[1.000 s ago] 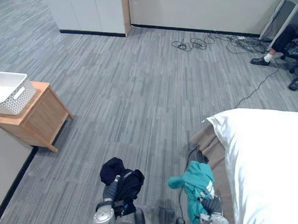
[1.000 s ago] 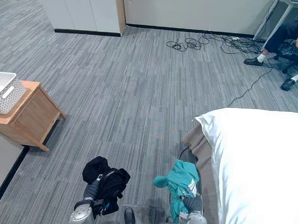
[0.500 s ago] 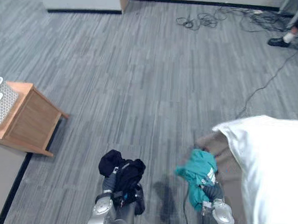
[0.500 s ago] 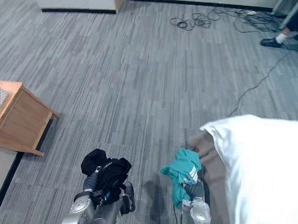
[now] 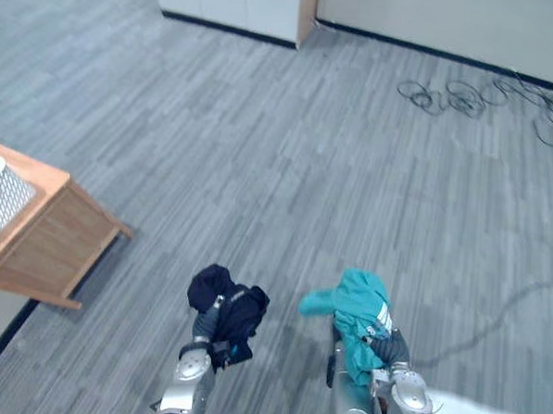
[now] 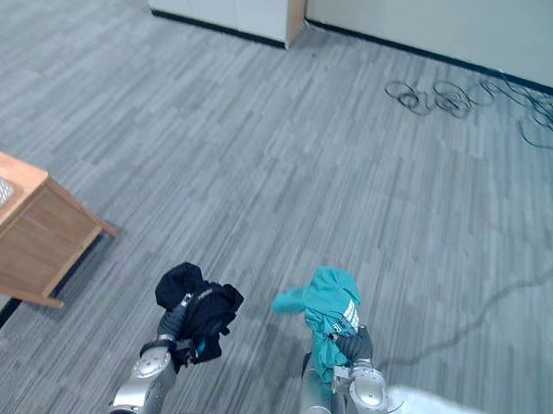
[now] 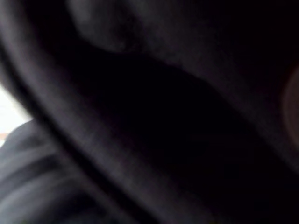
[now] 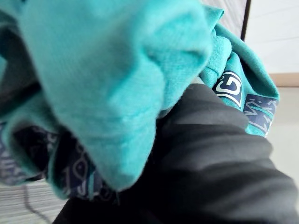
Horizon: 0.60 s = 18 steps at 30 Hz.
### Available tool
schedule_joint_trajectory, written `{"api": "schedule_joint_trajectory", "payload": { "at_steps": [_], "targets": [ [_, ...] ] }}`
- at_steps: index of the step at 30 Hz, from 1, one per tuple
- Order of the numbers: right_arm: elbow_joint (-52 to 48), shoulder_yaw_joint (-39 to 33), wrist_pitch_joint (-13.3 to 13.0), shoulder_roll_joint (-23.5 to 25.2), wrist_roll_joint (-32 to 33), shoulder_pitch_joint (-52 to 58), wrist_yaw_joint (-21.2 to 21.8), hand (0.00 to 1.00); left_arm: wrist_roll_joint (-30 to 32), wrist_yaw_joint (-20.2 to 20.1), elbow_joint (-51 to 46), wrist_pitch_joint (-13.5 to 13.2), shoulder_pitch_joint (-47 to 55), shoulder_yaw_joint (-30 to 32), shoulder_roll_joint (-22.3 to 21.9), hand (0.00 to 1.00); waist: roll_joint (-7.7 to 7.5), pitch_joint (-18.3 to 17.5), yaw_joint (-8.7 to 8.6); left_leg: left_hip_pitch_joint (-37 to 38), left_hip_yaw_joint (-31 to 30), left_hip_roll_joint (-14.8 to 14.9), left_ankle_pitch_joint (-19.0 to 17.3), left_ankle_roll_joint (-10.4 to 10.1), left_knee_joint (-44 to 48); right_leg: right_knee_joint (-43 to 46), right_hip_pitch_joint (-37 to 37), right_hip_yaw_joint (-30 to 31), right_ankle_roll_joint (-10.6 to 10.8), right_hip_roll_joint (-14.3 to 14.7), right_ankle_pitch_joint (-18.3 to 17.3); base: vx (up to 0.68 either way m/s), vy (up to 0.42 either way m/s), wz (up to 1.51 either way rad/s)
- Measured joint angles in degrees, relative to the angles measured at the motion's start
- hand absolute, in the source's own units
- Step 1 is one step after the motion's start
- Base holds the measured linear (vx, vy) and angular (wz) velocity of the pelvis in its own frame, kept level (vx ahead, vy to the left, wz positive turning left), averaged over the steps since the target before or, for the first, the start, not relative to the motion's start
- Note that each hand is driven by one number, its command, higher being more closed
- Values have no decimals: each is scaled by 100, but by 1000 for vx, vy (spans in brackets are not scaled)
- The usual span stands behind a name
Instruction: Tidy the bed and pick cloth on bed and put in laundry
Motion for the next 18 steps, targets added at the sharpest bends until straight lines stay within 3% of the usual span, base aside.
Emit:
{"api": "schedule_joint_trajectory", "payload": {
  "at_steps": [1, 2, 3, 4, 6, 8, 10, 12, 13, 14, 15, 16, 17, 18],
  "targets": [
    [-8, 27, 1, -55, -16, -44, 3, 100, 0, 2, -5, -9, 43, 12, -71, 100, 59, 5, 48, -191, -48, 109, 197, 42, 496, 225, 15, -101, -95, 64, -240, 680, -701, 23],
    [-114, 126, 2, -192, -18, -108, 27, 100, -9, -3, -8, -6, 92, 29, -109, 100, 142, 9, 142, -828, -85, 392, 952, 125, 1858, 402, 194, -260, -382, 256, -594, 685, -655, 9],
    [-246, 265, -5, -297, -12, -178, 65, 100, -21, -6, -7, -4, 190, 69, -111, 100, 240, 77, 184, -1426, -121, 728, 1326, 195, 3122, 236, 569, -475, -585, 437, -728, 683, -614, 13],
    [-300, 309, -5, -367, -7, -235, 69, 100, -47, -9, -7, -4, 202, 148, -114, 100, 345, 170, 258, -1843, -132, 844, 1218, 292, 4213, -15, 1062, -593, -759, 616, -823, 464, -315, 17],
    [-310, 424, -9, -427, 36, -295, 71, 100, -152, -3, -24, -11, 288, 329, -116, 100, 253, 238, 407, -2319, -80, 609, 969, 382, 4994, -484, 1805, -701, -904, 723, -920, 449, -315, 21],
    [-348, 554, -56, -528, 46, -476, 115, 100, -198, -9, -126, -76, 436, 590, -136, 100, 126, 231, 635, -2997, 485, -41, 488, 189, 4474, -1273, 2688, -862, -940, 735, -990, 532, -315, 33],
    [-350, 623, -92, -610, 44, -644, 139, 100, -201, -9, -189, -112, 553, 689, -153, 100, 119, 177, 729, -3380, 1016, -333, 363, 156, 3427, -1610, 2983, -1044, -905, 739, -1046, 500, -161, 33],
    [-319, 621, -107, -724, 15, -833, 199, 100, -217, -13, -267, -126, 699, 736, -225, 100, 213, 80, 781, -3510, 2682, -524, 483, 92, 1304, -2083, 3533, -1517, -672, 765, -1191, 616, -101, 75],
    [-283, 618, -120, -747, 10, -852, 200, 100, -217, -15, -305, -127, 735, 736, -233, 100, 223, 44, 785, -3502, 3017, -581, 524, 78, 910, -2159, 3656, -1609, -611, 784, -1239, 619, -75, 89],
    [-112, 611, -145, -792, -38, -886, 190, 100, -218, -12, -367, -127, 822, 745, -248, 100, 271, -68, 880, -3489, 3553, -669, 610, 345, 468, -2064, 3848, -1719, -362, 853, -1445, 642, -40, 61],
    [128, 605, -125, -751, -144, -895, 168, 100, -220, -15, -338, -123, 909, 849, -255, 100, 314, -164, 996, -3360, 3470, -779, 970, 1545, 389, -1204, 3819, -1743, -102, 821, -1852, 652, -9, 64],
    [208, 604, -103, -706, -197, -886, 166, 100, -221, -11, -324, -119, 923, 910, -255, 100, 248, -191, 1014, -3296, 3394, -885, 949, 1879, 429, -684, 3734, -1785, 26, 682, -1964, 815, 14, 107],
    [287, 598, -74, -563, -209, -772, 162, 100, -228, 0, -309, -122, 945, 968, -250, 100, -2, -327, 899, -3207, 3076, -1122, 721, 1904, 555, 941, 3213, -1810, 178, 284, -1864, 823, -14, 159],
    [287, 533, -70, -491, -210, -704, 164, 100, -236, -6, -315, -112, 905, 976, -240, 100, -191, -345, 830, -3062, 2663, -1405, 478, 1853, 637, 2588, 2591, -1577, 291, -58, -1315, 829, -48, 173]
  ]
}}
